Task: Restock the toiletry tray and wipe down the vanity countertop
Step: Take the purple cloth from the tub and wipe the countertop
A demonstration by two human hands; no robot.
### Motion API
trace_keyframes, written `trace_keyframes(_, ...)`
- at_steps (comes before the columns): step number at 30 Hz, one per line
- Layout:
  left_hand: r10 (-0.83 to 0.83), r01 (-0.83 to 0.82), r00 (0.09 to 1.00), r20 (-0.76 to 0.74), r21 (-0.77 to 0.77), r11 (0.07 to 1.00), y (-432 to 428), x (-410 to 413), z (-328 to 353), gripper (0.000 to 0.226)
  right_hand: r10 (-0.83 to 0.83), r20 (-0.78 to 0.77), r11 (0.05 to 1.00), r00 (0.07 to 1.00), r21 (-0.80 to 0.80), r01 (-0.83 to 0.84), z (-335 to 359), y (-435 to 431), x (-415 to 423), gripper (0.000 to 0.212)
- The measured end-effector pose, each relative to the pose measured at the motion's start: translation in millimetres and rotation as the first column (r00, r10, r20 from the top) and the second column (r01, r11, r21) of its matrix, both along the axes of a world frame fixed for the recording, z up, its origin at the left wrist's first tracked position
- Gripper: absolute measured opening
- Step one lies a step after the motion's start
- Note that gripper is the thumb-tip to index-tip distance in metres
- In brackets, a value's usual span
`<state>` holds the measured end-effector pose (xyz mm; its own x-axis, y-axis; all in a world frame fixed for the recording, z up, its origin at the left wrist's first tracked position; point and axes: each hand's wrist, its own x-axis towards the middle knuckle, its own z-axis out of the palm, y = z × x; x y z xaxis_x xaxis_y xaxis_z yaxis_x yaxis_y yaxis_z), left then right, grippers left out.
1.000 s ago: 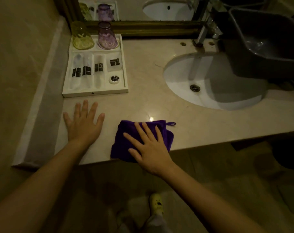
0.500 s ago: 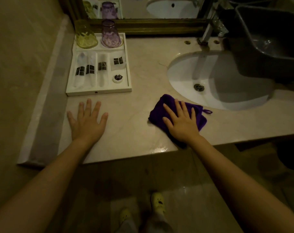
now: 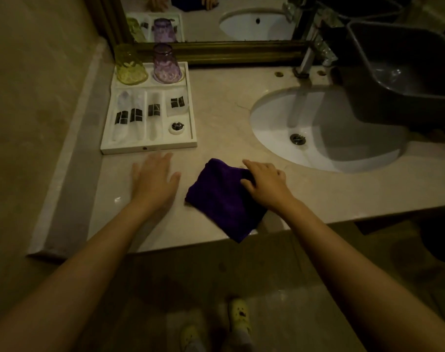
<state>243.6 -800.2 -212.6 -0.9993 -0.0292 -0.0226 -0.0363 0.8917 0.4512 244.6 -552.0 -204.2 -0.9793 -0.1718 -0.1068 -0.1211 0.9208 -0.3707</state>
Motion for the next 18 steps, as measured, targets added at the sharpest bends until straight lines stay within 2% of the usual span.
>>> trace_keyframes(2,-0.099,0.088,0.994,0.042,0.208,0.974,34,-7,13,0.052,0.018,0.048,0.994,0.999,0.107,-0.023,0,3,1,0.048)
trace_keyframes(4,-0.204,0.166,0.971,0.122,0.266,0.950,62,-14,19,0.053,0.020,0.034,0.994,0.999,0.110,-0.024,-2,0,3,0.049)
trace_keyframes(6,-0.240,0.206,0.957,0.166,0.200,0.958,78,-21,19,0.058,-0.034,0.066,0.999,0.997,0.005,0.034,-2,-2,1,0.049)
trace_keyframes(9,-0.122,0.054,0.939,0.322,0.211,0.976,84,-34,27,0.064,-0.115,0.257,0.965,0.960,-0.201,0.170,8,-1,-7,0.026)
trace_keyframes(11,-0.134,0.009,0.885,0.447,0.271,0.962,84,-40,39,0.051,-0.112,0.361,0.938,0.926,-0.270,0.219,21,5,-12,0.006)
trace_keyframes(12,-0.180,0.026,0.860,0.478,0.311,0.950,84,-42,48,0.039,-0.100,0.386,0.929,0.917,-0.294,0.225,30,8,-14,0.006)
trace_keyframes(14,-0.249,0.056,0.853,0.459,0.393,0.918,83,-44,67,0.022,-0.078,0.378,0.912,0.923,-0.348,0.219,51,16,-18,0.010)
trace_keyframes(18,-0.315,0.144,0.922,0.225,0.555,0.819,82,-45,104,0.021,-0.090,0.179,0.875,0.980,-0.455,0.163,94,31,-19,0.006)
